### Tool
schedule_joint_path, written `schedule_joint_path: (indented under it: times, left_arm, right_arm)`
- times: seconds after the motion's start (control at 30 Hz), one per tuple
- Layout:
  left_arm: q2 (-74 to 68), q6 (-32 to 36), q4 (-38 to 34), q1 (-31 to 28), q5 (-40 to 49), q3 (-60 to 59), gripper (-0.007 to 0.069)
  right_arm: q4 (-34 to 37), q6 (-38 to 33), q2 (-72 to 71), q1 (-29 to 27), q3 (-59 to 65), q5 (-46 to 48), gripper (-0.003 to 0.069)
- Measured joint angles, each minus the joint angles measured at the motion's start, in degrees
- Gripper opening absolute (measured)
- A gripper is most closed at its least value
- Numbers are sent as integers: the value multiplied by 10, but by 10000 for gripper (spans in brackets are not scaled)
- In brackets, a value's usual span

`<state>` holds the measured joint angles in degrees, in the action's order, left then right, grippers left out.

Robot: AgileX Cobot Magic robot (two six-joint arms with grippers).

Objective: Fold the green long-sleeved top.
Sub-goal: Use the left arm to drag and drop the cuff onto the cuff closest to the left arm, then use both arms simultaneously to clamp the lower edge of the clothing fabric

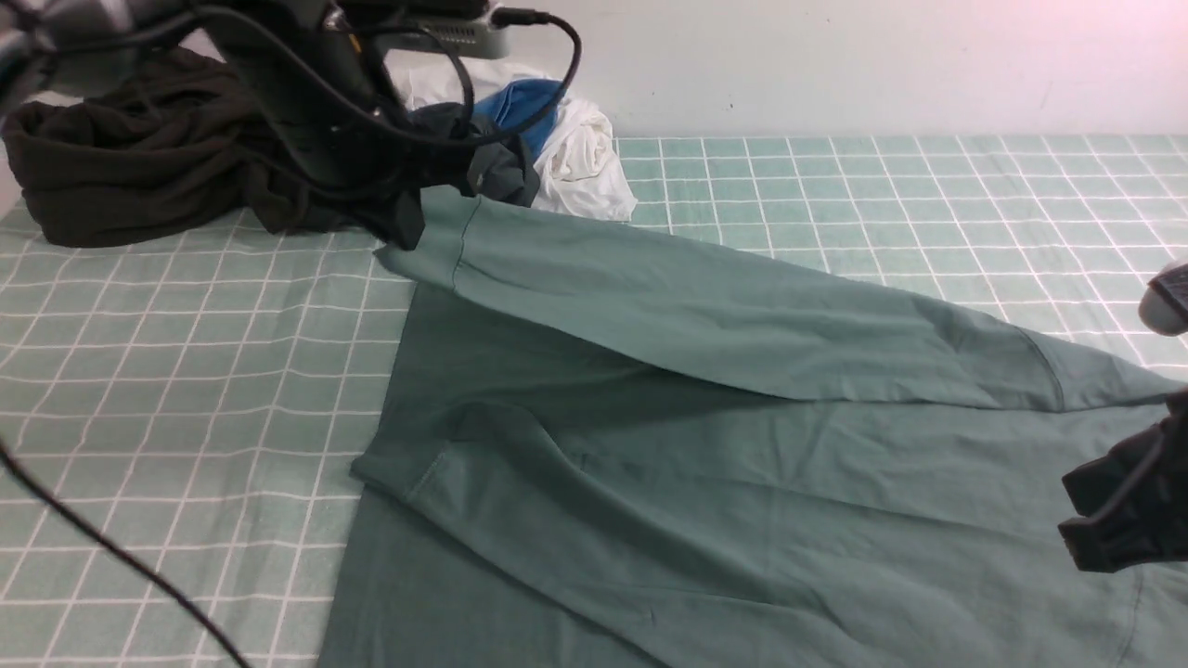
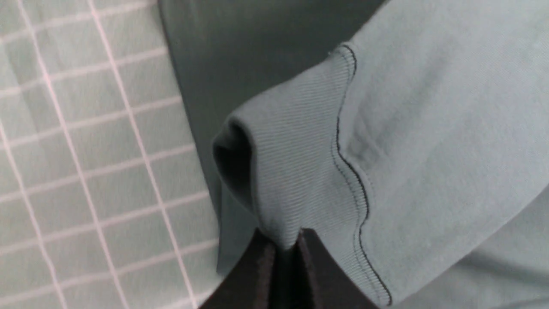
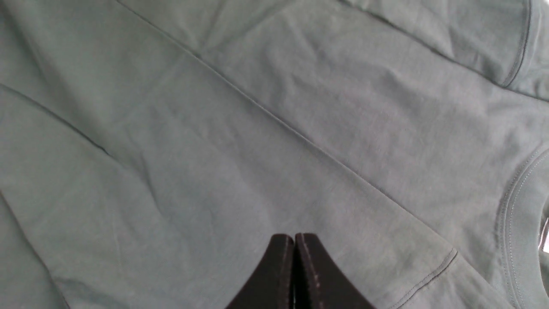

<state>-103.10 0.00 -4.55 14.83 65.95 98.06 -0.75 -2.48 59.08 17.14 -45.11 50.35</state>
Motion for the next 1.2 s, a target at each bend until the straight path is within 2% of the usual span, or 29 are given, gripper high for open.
schedule_joint_path:
  times: [0.03, 0.07, 0.17, 0.2, 0.3, 0.4, 0.5, 0.6, 0.7, 0.73, 0.8, 0.9, 1.07, 1.2]
  left_arm:
    - [6, 0, 0, 0, -1, -9, 24]
    - [60, -5, -6, 2, -21, -96, 24]
    - [118, -7, -14, 15, -60, -219, 24]
    - [149, -7, -22, 30, -88, -298, 24]
    - [173, -7, -30, 52, -136, -384, 31]
    - [177, -7, -30, 73, -198, -475, 84]
    - [177, 0, -23, 75, -199, -489, 171]
    - [182, 6, -1, 75, -174, -483, 304]
    - [208, 65, 13, 92, -107, -480, 449]
    - [210, 69, 14, 95, -102, -480, 456]
    - [229, 116, 13, 137, -63, -493, 509]
    - [231, 175, 9, 203, -61, -535, 525]
    - [217, 255, 28, 304, -109, -611, 525]
    - [202, 263, 53, 322, -157, -635, 525]
  right_arm:
    - [1, 0, -3, 0, 0, 0, 0]
    - [8, 0, -15, 1, 0, 0, 0]
    - [8, 0, -33, 10, 0, 1, 3]
    - [8, 0, -42, 20, 0, 2, 6]
    - [1, 0, -48, 40, 0, 10, 10]
    - [-12, -1, -48, 70, 0, 38, 25]
    - [-14, -2, -48, 86, -5, 71, 51]
    - [-10, -3, -48, 102, -21, 132, 108]
    - [-4, -12, -48, 115, -34, 190, 194]
    - [-2, -14, -48, 117, -34, 194, 205]
    - [8, -20, -48, 119, -34, 206, 263]
    - [14, -22, -48, 119, -34, 208, 304]
    - [22, -22, -48, 119, -35, 190, 316]
    - [22, -22, -48, 119, -36, 181, 316]
